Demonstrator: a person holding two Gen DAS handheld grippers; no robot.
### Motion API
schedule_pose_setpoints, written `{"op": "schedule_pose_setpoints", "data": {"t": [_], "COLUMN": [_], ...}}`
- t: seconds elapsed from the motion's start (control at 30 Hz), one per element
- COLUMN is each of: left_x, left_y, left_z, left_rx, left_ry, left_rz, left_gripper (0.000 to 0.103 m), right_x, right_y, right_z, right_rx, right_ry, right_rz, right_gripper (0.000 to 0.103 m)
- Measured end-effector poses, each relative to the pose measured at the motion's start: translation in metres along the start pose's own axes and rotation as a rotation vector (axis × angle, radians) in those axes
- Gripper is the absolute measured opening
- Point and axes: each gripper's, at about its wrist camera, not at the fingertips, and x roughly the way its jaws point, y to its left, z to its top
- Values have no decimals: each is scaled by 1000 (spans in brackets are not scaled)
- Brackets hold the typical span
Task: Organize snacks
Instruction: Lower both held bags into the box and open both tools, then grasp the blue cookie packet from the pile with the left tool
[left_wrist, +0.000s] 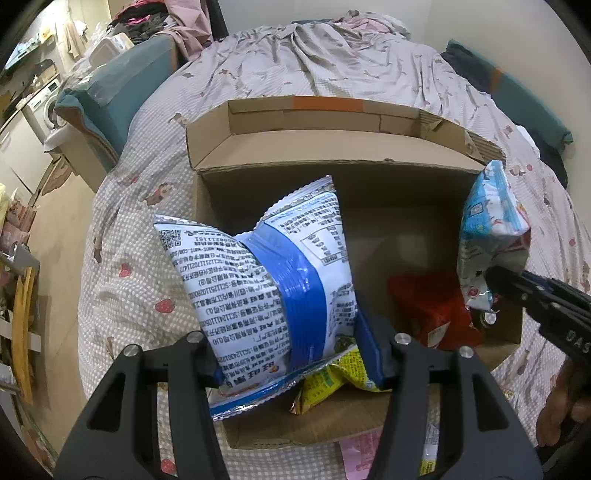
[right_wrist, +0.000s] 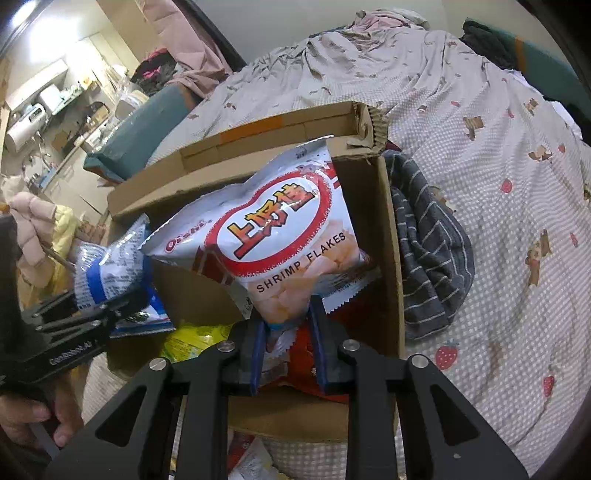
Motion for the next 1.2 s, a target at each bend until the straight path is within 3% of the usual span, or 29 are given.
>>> {"op": "schedule_pose_setpoints", "data": {"t": [0.03,0.07,0.13,0.2,0.87,1.2], "left_x": [0,0,0,-3,-35,-64], "left_y": [0,-1,-2,-1,12,25], "left_z": [0,0,-1,-2,-8,-29], "left_rx": [1,2,0,-16,-51,-48], "left_ry": [3,7,13,5,-30,-46], "left_rz": [3,2,-2,12,15,4], "left_gripper": [54,58,70,78,78,78], "right_x": [-1,-2,-7,-13,-31,-52], "right_y": [-1,-2,-4,-5,4,28], "right_z": [1,2,2,3,-6,-24], "right_rx": [7,16,35,49,20,-73], "right_ry": [0,-3,-27,-61,-85,-101], "right_rz": [10,24,34,32,52,38], "right_gripper": [36,62,92,93,93,93]}}
